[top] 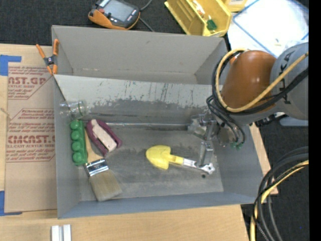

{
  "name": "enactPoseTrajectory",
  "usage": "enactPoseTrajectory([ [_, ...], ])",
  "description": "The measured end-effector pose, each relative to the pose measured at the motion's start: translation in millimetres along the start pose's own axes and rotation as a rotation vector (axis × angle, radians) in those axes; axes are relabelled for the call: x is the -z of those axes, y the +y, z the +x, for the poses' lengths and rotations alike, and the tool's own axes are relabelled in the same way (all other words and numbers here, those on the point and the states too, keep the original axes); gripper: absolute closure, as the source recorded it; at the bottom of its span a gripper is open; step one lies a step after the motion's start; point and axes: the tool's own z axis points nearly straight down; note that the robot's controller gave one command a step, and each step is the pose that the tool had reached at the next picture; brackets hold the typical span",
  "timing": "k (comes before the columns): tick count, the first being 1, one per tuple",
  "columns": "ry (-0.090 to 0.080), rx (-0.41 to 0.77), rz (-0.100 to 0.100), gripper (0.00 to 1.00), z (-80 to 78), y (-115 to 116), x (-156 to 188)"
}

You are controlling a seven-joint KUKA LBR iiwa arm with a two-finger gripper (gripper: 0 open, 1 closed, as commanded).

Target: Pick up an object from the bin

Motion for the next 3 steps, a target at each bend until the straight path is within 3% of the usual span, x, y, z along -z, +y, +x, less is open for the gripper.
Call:
enactPoseTrajectory([
  [1, 0.000, 0.000, 0.000, 0.00, 0.0, 0, 0],
  [2, 0.001, 0.154, -0.001, 0.00, -14.5, 12, -47],
  [3, -0.003, -0.270, 0.000, 0.00, -27.5, 21, -70],
])
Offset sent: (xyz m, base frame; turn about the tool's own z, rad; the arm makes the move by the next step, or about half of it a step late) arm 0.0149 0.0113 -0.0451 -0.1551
